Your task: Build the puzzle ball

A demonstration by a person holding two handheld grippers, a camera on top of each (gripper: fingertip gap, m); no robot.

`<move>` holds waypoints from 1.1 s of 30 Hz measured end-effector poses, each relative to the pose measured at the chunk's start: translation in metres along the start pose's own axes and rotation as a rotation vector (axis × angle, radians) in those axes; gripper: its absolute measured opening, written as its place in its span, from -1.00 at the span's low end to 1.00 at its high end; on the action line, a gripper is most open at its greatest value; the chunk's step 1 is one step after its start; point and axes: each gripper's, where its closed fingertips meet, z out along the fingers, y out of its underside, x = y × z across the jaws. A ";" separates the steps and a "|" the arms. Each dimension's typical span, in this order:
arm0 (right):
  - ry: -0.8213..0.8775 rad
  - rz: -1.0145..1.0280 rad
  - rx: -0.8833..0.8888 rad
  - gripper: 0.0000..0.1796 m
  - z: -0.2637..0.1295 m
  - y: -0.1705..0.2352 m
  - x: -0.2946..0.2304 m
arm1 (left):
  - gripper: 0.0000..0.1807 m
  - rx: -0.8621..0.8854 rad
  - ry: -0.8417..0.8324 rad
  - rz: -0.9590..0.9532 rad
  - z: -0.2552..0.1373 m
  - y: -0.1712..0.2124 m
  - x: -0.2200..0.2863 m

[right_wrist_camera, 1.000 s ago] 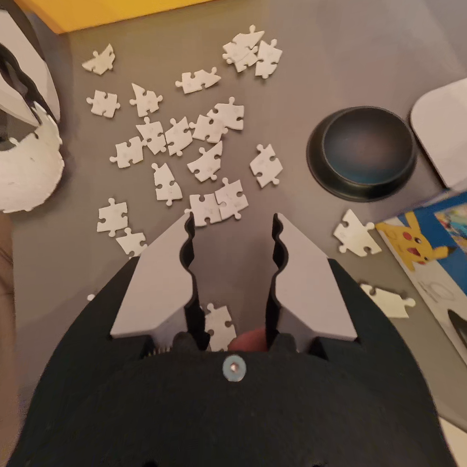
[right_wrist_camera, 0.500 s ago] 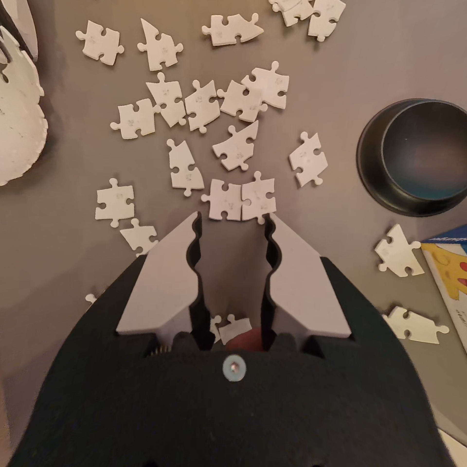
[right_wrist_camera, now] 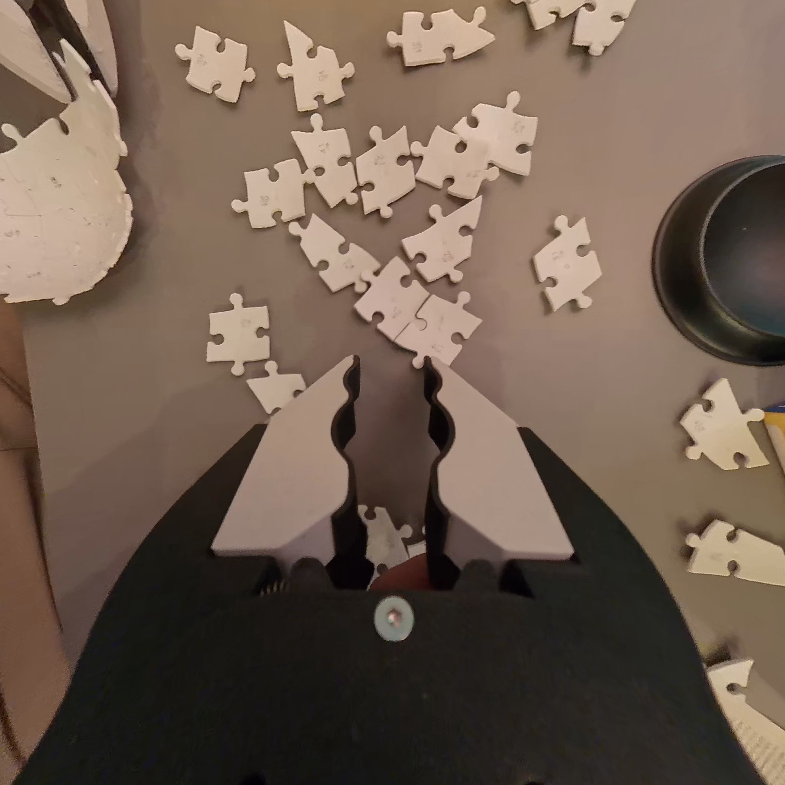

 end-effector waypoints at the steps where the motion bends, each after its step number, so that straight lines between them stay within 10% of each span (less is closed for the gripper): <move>1: -0.002 -0.002 -0.006 -0.67 0.000 0.000 -0.002 | -0.85 -0.001 0.000 0.000 0.000 0.000 0.000; 33: -0.040 0.052 0.072 -0.75 0.006 -0.014 -0.006 | -0.85 -0.004 0.002 -0.002 0.000 0.000 0.000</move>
